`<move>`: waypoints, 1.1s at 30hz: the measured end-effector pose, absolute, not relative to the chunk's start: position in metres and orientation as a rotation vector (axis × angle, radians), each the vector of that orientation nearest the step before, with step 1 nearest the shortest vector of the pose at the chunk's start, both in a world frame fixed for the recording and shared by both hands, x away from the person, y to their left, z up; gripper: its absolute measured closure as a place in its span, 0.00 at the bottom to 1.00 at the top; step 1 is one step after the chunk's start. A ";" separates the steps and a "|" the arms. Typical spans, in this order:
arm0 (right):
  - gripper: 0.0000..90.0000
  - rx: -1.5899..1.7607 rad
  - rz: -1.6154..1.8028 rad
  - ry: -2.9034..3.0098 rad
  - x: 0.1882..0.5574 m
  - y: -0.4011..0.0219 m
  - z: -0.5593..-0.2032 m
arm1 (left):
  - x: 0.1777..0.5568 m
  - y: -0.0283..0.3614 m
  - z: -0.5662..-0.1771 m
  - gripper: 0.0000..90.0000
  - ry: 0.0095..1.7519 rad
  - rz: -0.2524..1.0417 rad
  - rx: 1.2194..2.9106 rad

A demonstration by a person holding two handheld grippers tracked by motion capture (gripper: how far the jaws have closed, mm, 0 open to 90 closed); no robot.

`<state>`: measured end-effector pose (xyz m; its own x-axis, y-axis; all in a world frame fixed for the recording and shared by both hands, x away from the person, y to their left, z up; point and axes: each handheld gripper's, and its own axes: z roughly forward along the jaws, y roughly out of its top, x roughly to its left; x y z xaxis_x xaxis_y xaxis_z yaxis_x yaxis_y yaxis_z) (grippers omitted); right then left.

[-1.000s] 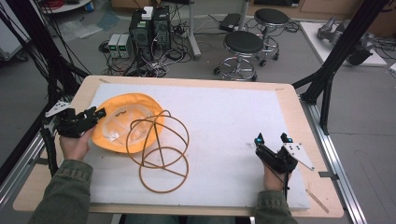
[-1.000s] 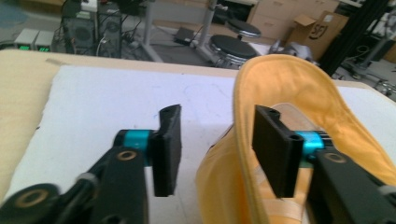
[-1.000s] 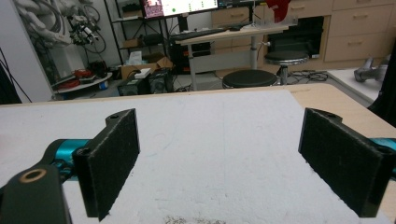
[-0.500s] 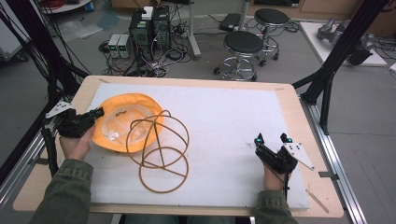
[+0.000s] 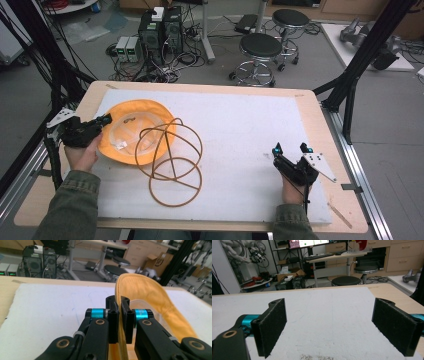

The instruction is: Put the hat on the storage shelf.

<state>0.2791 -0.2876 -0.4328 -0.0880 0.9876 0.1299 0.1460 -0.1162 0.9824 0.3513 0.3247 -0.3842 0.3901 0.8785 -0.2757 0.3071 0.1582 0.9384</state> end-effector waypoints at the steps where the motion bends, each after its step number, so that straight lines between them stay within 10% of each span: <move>1: 0.13 1.363 1.306 1.326 0.279 -0.287 -0.433 | 0.349 0.325 -0.381 0.96 1.136 0.571 1.370; 33: 0.13 1.363 1.315 1.333 0.280 -0.287 -0.433 | 0.329 0.301 -0.314 0.96 0.888 0.648 1.294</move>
